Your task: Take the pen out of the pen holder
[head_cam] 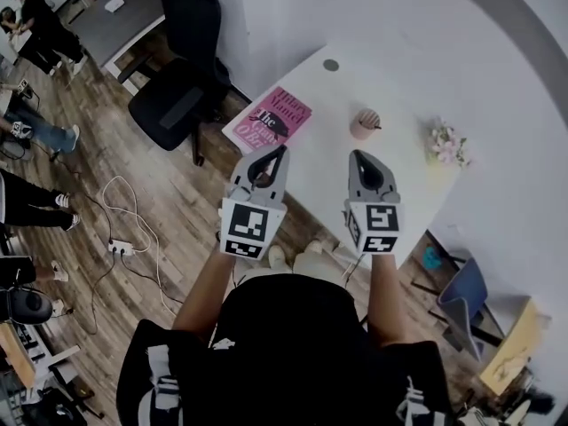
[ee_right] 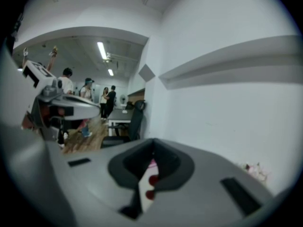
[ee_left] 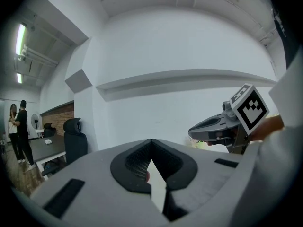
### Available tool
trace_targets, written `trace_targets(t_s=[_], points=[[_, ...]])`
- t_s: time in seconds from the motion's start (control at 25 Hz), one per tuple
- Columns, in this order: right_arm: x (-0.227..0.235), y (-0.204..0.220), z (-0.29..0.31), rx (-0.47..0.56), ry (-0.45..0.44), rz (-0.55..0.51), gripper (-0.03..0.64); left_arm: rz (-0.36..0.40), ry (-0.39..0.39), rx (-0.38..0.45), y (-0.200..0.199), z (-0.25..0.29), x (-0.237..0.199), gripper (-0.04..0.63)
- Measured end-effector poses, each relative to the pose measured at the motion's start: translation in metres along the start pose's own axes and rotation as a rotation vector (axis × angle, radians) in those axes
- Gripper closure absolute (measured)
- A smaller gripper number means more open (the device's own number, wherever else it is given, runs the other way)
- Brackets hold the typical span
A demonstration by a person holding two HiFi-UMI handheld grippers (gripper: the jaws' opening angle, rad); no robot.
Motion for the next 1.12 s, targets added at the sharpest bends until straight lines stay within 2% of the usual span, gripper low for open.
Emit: trace_targets(t_s=[0.2,0.4,0.8,1.12], points=[[0.020,0.015,0.009,-0.051,0.017,0.020,0.585,0.003,0.050,-0.015,0.009,0.023,0.011,0.575],[0.050,0.030,0.018,-0.101,0.018,0.050,0.585,-0.003,0.066,-0.052,0.015,0.053,0.027,0.575],[0.105,0.068,0.051,-0.250,-0.035,0.101,0.586,0.015,0.100,-0.150,0.036,0.115,0.055,0.575],[0.146,0.105,0.084,-0.392,-0.080,0.094,0.585,0.029,0.133,-0.228,0.056,0.153,0.073,0.575]])
Point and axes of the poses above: the fingertips, and each gripper's own axes: z forward along the fingers, x to its right, y out of its underside, the point moved 10 cm from there along -z, backward along the fingers, and after that the axes turned 7 degrees about -y, right-handed, at the moved point
